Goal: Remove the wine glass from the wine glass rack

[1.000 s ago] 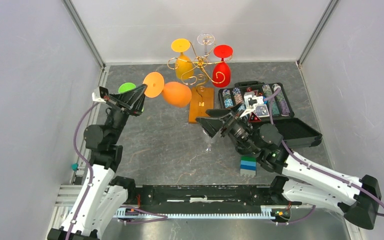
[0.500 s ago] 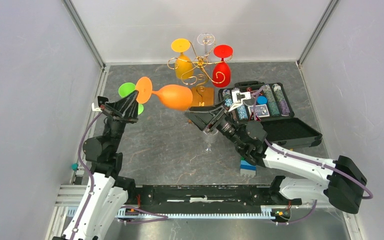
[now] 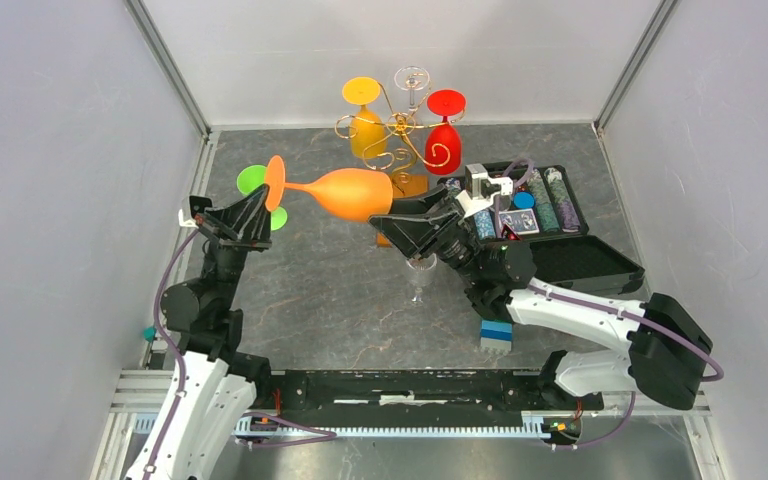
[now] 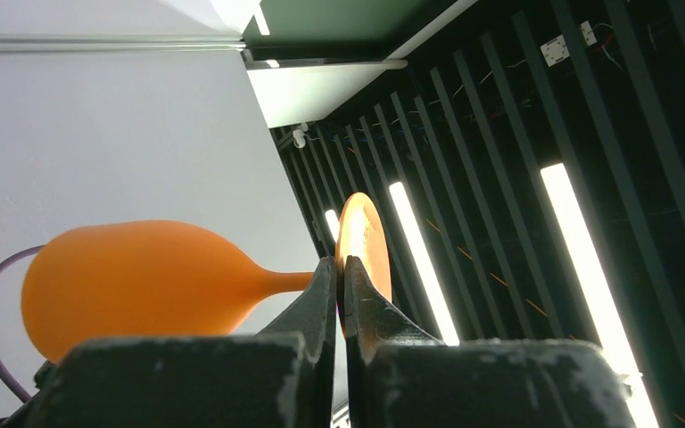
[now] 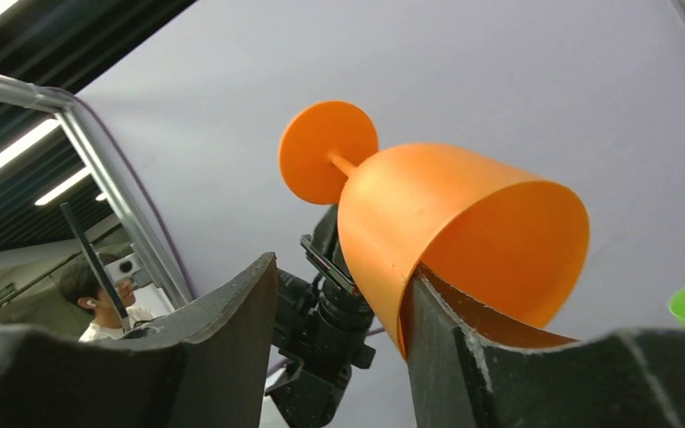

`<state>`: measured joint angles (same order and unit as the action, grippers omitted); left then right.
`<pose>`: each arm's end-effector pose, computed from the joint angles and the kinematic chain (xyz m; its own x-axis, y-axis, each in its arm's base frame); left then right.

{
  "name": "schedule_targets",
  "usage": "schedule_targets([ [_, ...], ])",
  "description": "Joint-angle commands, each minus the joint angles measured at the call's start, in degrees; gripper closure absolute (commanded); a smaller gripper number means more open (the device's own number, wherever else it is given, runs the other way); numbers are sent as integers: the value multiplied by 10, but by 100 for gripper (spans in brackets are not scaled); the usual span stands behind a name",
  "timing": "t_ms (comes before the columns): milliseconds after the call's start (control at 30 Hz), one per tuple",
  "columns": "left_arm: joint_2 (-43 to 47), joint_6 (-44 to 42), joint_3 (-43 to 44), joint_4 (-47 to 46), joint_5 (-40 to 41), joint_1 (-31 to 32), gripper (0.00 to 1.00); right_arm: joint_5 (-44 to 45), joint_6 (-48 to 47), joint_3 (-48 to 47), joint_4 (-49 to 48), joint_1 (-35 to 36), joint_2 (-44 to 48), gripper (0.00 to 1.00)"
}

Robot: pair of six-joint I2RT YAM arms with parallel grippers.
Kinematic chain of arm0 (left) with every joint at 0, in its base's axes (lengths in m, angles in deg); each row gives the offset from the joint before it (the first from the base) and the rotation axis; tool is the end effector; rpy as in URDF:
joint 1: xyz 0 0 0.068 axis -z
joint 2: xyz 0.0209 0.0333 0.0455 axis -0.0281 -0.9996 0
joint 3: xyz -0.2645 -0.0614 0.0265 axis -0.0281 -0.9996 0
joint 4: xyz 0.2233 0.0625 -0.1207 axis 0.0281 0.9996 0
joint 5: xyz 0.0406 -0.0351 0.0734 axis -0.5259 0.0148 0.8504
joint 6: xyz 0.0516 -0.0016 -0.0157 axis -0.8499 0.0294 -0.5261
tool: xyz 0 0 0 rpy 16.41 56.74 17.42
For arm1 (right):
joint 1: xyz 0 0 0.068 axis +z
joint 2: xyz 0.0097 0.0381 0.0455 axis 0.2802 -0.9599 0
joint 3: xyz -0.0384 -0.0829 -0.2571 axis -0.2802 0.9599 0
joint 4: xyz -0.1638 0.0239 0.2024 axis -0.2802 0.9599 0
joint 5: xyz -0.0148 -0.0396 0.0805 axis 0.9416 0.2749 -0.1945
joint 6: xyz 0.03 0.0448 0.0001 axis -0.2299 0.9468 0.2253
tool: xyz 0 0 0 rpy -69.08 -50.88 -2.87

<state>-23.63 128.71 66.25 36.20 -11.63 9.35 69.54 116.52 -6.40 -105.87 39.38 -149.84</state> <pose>0.1166 -0.0302 0.3715 -0.5928 -0.7617 0.2616 0.3691 -0.5456 -0.7524 0.1467 0.2226 0.3651 -0.4618 0.7143 -0.5259 -0.8281 -0.1347 0.5442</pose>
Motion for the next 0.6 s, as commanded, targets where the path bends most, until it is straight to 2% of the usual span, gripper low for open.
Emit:
schedule_targets([
  [0, 11, 138, 23, 11, 13, -2, 98, -60, -3, -42, -91, 2, -10, 47],
  [100, 12, 128, 27, 24, 13, -2, 92, -70, -8, -51, -90, 2, -12, 61],
  [233, 13, 120, 28, 29, 16, -3, 89, -68, -19, -57, -64, 2, -6, 88],
  [300, 16, 109, 29, 34, 22, -2, 83, -62, -26, -58, -48, 2, -2, 99],
  [367, 22, 81, 37, 55, 36, -2, 73, -56, -38, -57, -36, 2, 3, 100],
  [500, 44, -25, 80, 173, 67, -2, 38, -38, -63, -58, -1, 2, 15, 100],
  [567, 54, -92, 103, 240, 81, -2, 27, -25, -88, -62, 40, 2, 24, 100],
])
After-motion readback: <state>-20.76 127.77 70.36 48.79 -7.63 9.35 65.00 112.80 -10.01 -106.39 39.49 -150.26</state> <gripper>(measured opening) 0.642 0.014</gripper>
